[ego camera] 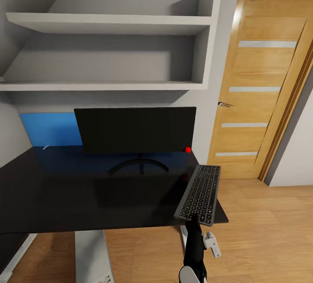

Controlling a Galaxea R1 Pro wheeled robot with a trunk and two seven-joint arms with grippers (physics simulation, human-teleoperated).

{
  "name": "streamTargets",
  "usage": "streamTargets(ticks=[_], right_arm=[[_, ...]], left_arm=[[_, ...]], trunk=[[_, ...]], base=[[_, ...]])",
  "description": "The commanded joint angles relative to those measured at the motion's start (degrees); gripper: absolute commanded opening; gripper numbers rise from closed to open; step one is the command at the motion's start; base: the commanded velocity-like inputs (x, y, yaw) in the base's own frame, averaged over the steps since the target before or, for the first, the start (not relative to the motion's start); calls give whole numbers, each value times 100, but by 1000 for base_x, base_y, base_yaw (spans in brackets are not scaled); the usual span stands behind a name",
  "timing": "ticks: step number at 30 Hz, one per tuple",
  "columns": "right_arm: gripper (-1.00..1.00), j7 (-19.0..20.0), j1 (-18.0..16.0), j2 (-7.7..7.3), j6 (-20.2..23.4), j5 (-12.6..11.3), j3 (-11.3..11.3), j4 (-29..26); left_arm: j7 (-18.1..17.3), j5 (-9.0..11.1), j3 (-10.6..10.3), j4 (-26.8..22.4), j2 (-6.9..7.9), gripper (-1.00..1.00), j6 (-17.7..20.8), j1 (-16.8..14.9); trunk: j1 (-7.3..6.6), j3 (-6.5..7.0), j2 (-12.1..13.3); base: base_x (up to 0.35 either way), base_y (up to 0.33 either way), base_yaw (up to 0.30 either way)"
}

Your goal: In the bedroom, organize the workspace by keeping the computer under the desk, ensuring the monitor is on the desk, placing the keyboard on the desk next to the monitor, placing the mouse on the desk next to the keyboard, moving the folder from the swivel chair onto the desk next to the mouse, stacking the notebook on top of the folder with the pen on top of the notebook, and positioning the swivel chair next to the desk.

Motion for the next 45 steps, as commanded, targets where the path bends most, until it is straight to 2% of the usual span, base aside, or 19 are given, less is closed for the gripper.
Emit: streamTargets(ticks=[1, 9, 14, 20, 45], right_arm=[[-100, -53, -6, -3, -25, 30, 15, -4], [-100, -52, -6, -3, -40, 21, -8, 2], [-100, -54, -6, 3, -43, 20, -162, 17], [-100, -53, -6, 6, -43, 24, -194, 22], [-100, -49, -6, -2, -43, 34, -197, 22]], left_arm=[[1, 56, 2, -8, -4, 100, -13, 2], [-1, 48, 2, -8, -6, 100, -19, 2], [-8, 63, 9, -30, -6, 100, -21, 2], [-1, 79, 47, -118, -6, 100, -15, 2], [2, 82, 37, -246, -14, 100, 4, 2]], trunk=[[0, -5, -4], [0, -5, -4], [0, -5, -4], [0, -5, -4], [549, -454, -1006]], base=[[0, 0, 0], [0, 0, 0], [0, 0, 0], [0, 0, 0], [0, 0, 0]])
